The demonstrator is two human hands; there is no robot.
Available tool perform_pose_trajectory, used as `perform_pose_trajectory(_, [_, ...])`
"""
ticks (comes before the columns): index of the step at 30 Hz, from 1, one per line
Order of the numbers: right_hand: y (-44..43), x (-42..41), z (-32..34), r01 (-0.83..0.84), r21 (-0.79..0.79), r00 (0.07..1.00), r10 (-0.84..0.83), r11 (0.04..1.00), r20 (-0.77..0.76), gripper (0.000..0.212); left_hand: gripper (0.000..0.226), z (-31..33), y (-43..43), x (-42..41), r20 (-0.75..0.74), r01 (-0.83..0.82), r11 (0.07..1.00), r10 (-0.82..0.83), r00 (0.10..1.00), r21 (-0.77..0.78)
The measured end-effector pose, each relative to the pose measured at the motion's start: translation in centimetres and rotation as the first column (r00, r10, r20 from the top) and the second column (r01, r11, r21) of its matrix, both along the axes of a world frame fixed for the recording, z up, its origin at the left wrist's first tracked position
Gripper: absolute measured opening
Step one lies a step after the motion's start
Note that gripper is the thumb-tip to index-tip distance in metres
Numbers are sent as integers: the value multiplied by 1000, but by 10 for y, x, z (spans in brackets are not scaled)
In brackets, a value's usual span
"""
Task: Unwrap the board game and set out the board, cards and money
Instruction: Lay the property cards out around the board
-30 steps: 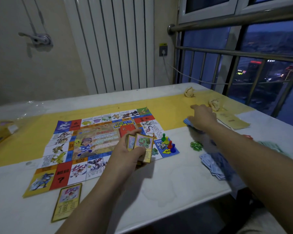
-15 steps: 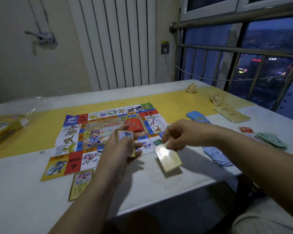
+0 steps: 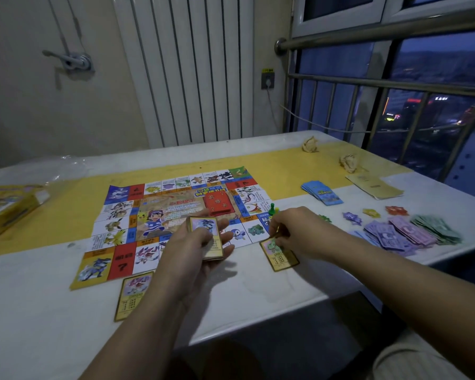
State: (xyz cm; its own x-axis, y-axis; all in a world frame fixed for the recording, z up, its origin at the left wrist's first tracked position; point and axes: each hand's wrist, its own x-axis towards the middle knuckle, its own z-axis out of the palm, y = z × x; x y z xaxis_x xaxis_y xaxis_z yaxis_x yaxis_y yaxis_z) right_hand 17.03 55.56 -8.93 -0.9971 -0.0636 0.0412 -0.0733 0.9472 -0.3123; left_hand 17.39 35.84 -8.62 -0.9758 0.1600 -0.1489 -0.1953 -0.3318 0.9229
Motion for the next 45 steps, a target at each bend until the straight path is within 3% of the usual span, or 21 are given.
perform_pose_trajectory(6, [-2, 2, 3, -31, 23, 998, 30, 999, 51, 17, 36, -3, -1, 5, 37, 75, 996, -77, 996, 56])
perform_pose_trajectory(15, [-10, 3, 6, -32, 155, 999, 34, 987, -9, 21, 25, -3, -9, 14, -5, 178, 983, -178, 984, 47])
perform_pose_trajectory(17, [-16, 6, 16, -36, 64, 993, 43, 997, -114, 20, 24, -4, -11, 17, -29, 186, 982, -185, 982, 25])
perform_pose_trajectory(19, [-27, 12, 32, -73, -218, 986, 37, 973, -165, 19, 23, -5, -12, 19, -58, 191, 981, -192, 980, -24])
perform_pose_trajectory(21, [-41, 18, 44, -99, -476, 994, 71, 874, -77, 23, 23, -6, -13, 21, -80, 184, 980, -190, 978, -76])
perform_pose_trajectory(22, [-47, 20, 45, -103, -504, 995, 98, 857, -36, 24, 24, -6, -14, 22, -91, 175, 980, -183, 979, -98])
perform_pose_trajectory(32, [-58, 23, 17, -86, -650, 973, 204, 755, 109, 14, 16, -13, -29, 30, -254, 59, 869, -208, 945, -492])
perform_pose_trajectory(38, [-47, 23, 25, 31, -610, 953, 162, 792, 258, 14, 16, -8, -46, 19, -182, 68, 888, -167, 969, -455])
perform_pose_trajectory(41, [-48, 22, 23, 39, -598, 935, 183, 800, 305, 19, 17, -7, -61, 13, -190, -13, 899, -79, 979, -437])
perform_pose_trajectory(45, [-58, 18, 20, 12, -550, 918, 209, 835, 338, 17, 32, -3, -80, 9, -232, -87, 911, -9, 973, -404])
